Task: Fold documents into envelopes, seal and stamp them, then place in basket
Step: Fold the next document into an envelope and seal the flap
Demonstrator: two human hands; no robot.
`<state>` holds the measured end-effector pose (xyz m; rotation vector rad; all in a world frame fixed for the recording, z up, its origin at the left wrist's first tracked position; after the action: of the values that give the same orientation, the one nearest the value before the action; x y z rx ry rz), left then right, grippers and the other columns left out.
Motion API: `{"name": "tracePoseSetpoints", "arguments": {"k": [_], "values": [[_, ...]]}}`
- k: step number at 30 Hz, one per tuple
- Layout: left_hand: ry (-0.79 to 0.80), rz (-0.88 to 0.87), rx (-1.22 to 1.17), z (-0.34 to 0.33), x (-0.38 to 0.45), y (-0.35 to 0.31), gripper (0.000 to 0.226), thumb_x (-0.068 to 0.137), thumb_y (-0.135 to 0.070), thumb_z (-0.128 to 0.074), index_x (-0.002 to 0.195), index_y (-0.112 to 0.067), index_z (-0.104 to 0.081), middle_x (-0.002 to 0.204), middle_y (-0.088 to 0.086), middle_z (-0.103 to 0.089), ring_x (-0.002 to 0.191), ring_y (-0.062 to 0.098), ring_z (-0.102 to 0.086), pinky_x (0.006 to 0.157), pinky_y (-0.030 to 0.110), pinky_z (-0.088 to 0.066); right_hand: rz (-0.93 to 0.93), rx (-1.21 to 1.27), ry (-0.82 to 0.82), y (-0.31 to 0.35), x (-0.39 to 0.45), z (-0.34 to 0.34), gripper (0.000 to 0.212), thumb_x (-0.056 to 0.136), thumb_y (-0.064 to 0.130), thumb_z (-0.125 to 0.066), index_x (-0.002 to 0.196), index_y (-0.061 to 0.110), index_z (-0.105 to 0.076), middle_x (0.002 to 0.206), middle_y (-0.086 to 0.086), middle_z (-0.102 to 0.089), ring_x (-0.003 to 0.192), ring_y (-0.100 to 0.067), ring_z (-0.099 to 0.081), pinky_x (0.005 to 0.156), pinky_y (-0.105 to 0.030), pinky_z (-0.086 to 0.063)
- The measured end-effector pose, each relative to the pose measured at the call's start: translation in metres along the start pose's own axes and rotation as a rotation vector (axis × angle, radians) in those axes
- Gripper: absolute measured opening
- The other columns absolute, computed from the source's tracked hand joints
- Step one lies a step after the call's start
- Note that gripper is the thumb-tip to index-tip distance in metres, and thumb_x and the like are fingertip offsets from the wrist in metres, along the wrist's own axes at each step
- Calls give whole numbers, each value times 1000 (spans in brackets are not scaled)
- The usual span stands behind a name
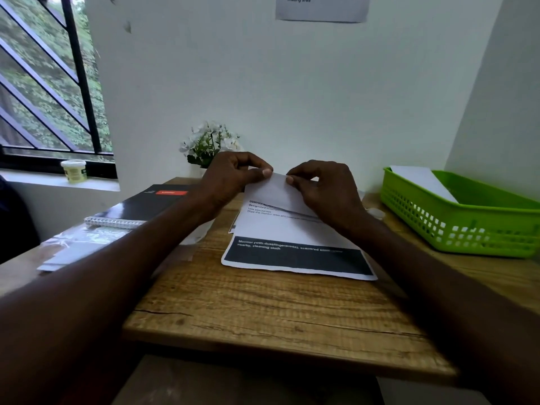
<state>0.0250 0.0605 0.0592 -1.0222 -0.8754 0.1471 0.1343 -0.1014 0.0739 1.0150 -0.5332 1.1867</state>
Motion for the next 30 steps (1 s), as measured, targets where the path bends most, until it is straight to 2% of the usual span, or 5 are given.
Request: {"name": "tracePoseSetpoints", "arguments": {"k": [5, 9, 17, 25, 30], "values": [[-127, 50, 12, 27, 11, 14, 17, 72, -37, -84, 83, -24, -81, 86, 23, -70, 82, 28, -61, 77, 46, -51, -122, -157, -72, -17, 4, 16, 14, 89, 38, -71, 94, 31, -81, 94, 13, -79, 95, -13, -71, 94, -43, -51], [-172, 72, -21, 39, 14, 20, 6, 79, -22, -84, 77, -22, -79, 75, -4, -72, 86, 25, -65, 90, 61, -54, -268, -210, -133, -38, 6, 30, 19, 88, 44, -70, 94, 30, -82, 101, 9, -78, 101, -20, -69, 93, -43, -52], [-254, 139, -87, 53, 10, 26, 5, 74, -21, -82, 71, -23, -79, 98, 13, -78, 89, 27, -68, 91, 55, -55, -537, -181, -322, -76, -8, 58, 18, 93, 25, -63, 98, 18, -79, 104, -4, -77, 103, -30, -69, 81, -34, -49], [-182, 73, -81, 41, 10, 13, 20, 67, -41, -85, 78, -26, -78, 74, 0, -63, 84, 26, -57, 76, 44, -45, -99, -102, -176, -20, 3, 29, 44, 92, 65, -58, 119, 32, -69, 127, 11, -66, 117, -14, -61, 100, -49, -46], [-115, 32, -123, 30, 10, 10, 32, 69, -42, -88, 88, -19, -78, 68, 7, -36, 72, 26, -39, 65, 42, -33, -21, -158, -68, -19, 8, 20, 24, 88, 50, -64, 97, 32, -77, 113, 13, -70, 109, -13, -63, 96, -49, -47]]}}
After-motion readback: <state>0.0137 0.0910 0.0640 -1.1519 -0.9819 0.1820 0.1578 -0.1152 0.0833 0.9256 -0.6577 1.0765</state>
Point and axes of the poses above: each hand's wrist, its own x-axis towards the middle knuckle, its own z-axis out of the back of the hand, y = z × x, the point moved 9 cm from there along x, towards the middle knuckle
